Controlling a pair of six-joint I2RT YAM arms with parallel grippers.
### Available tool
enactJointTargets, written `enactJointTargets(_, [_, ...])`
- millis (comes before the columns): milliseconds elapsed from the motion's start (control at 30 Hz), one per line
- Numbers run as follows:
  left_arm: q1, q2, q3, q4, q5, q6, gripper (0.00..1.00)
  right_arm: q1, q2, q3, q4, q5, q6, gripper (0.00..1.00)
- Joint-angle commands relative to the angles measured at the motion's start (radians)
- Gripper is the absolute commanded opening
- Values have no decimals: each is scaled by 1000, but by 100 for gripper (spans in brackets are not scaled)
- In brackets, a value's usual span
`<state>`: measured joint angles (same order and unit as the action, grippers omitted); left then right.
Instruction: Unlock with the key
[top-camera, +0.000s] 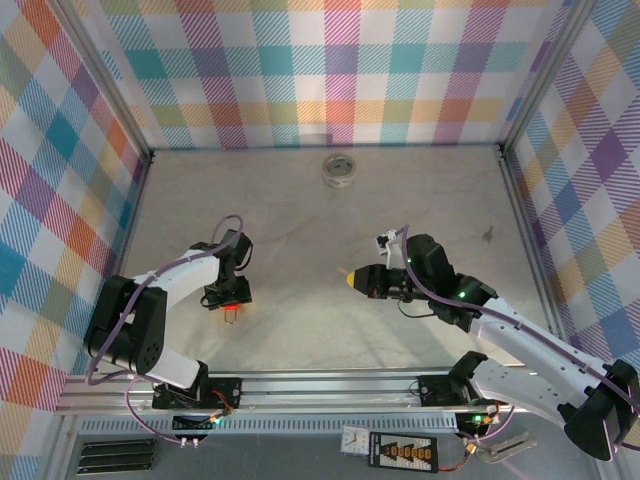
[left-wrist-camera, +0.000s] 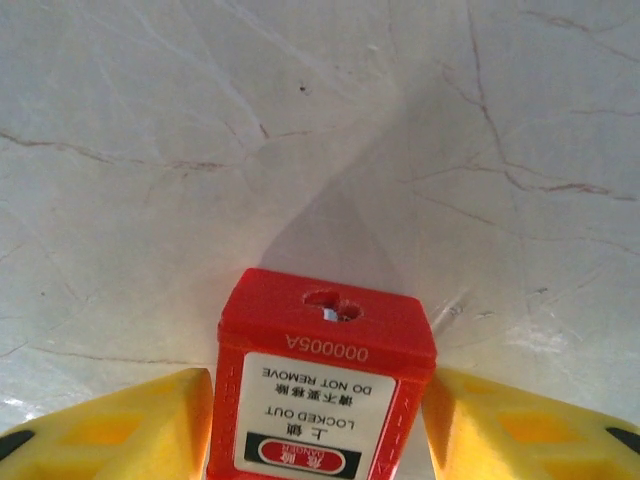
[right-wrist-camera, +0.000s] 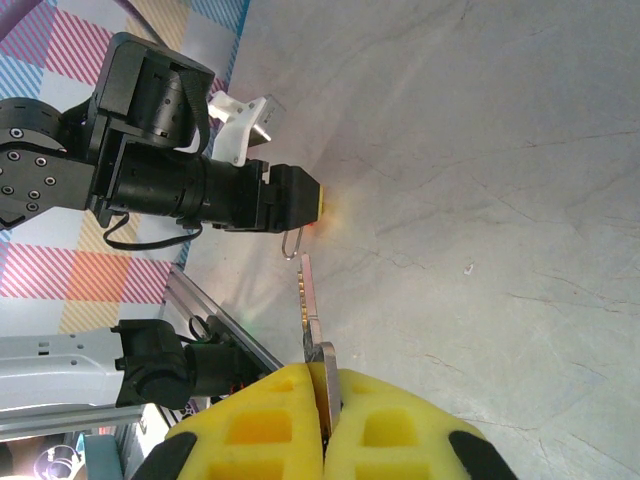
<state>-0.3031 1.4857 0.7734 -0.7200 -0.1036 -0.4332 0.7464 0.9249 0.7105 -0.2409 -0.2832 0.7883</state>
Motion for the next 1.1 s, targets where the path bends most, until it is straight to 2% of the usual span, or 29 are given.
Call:
enactJointTargets(0, [18, 0, -25, 35, 33, 1, 55, -4, -1, -10, 16, 4, 9, 0])
enactJointTargets(267, [24, 8, -25, 45, 43, 14, 47, -4, 0, -13, 18, 7, 9, 0])
enactJointTargets(467, [3, -15, -19, 71, 91, 50, 32, -7, 2, -7, 1, 6, -4, 0])
enactJointTargets(667, [-191, -94, 101, 90, 33, 138, 17, -98, -13, 18, -84, -61, -62, 0])
enactJointTargets(767, [-325, -122, 197, 105, -63, 252, 17, -170, -31, 41, -152, -139, -95, 0])
enactJointTargets(833, [-390, -136, 248, 127, -92, 332, 16, -196, -51, 64, -208, -149, -117, 0])
enactJointTargets(900, [-455, -147, 294, 157, -84, 438, 9, -207, -69, 89, -263, -148, -134, 0])
enactJointTargets(1067, [-571, -181, 345, 201, -21, 684, 5, -220, -77, 167, -377, -134, -169, 0])
